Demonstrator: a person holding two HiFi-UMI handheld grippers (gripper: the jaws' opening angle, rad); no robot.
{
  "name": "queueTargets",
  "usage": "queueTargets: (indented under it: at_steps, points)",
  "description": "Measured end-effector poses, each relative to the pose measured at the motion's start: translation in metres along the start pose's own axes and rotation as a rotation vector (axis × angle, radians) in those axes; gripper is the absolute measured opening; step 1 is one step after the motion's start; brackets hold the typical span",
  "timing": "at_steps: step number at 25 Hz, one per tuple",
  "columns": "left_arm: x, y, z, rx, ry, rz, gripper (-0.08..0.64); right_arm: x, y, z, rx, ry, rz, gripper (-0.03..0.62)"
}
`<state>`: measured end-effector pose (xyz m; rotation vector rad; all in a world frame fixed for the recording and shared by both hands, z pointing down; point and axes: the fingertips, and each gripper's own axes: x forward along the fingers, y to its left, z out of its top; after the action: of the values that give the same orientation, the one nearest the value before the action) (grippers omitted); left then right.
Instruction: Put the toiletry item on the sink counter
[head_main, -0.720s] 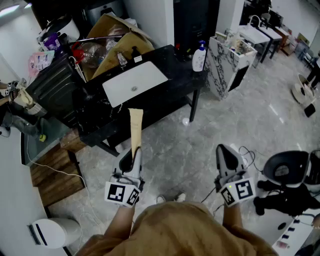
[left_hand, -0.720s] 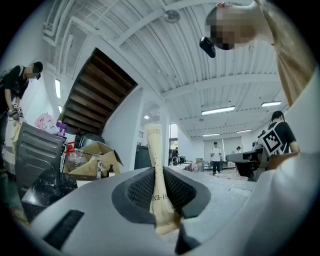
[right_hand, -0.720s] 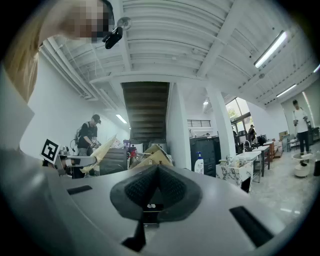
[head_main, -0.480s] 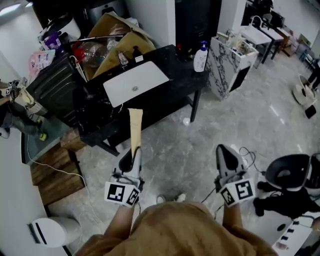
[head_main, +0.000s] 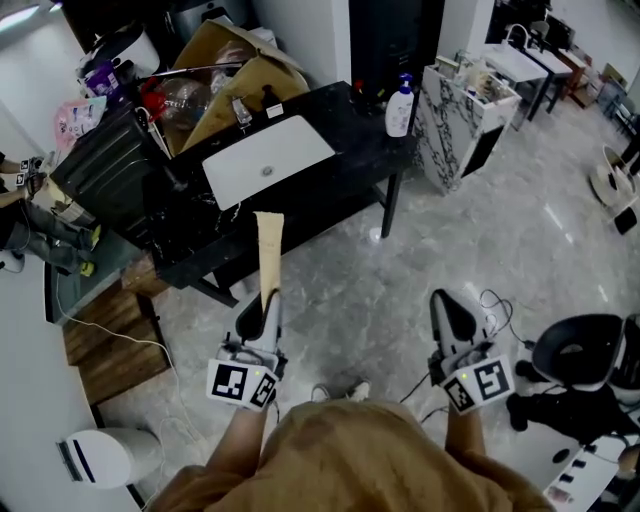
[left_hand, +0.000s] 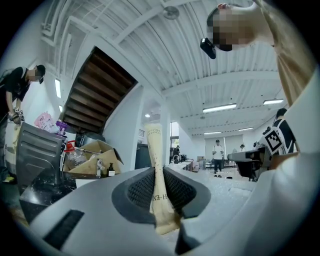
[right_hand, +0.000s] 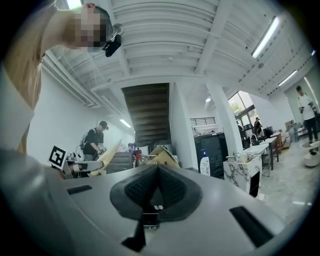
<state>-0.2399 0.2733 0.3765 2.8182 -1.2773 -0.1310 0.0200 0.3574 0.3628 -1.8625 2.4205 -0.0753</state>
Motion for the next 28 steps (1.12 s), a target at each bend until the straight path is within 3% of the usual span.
queueTargets:
  at_steps: [9,15,21,28]
  points:
    - [0.021,-0.011,-0.018,0.009,0.021,0.009,0.047,-0.003,-0.031,-0.022,0.027,0.023,-0.004,0.003]
    - [0.062,-0.004,-0.035,-0.015,0.035,0.002,0.046,0.024,-0.062,-0.037,0.033,0.068,-0.013,0.003]
    - [0.138,0.030,-0.052,-0.049,0.048,-0.028,0.046,0.090,-0.097,-0.039,0.024,0.091,-0.030,0.003]
    - [0.260,0.106,-0.046,-0.076,0.027,-0.059,0.046,0.221,-0.139,-0.020,-0.024,0.117,-0.031,0.003]
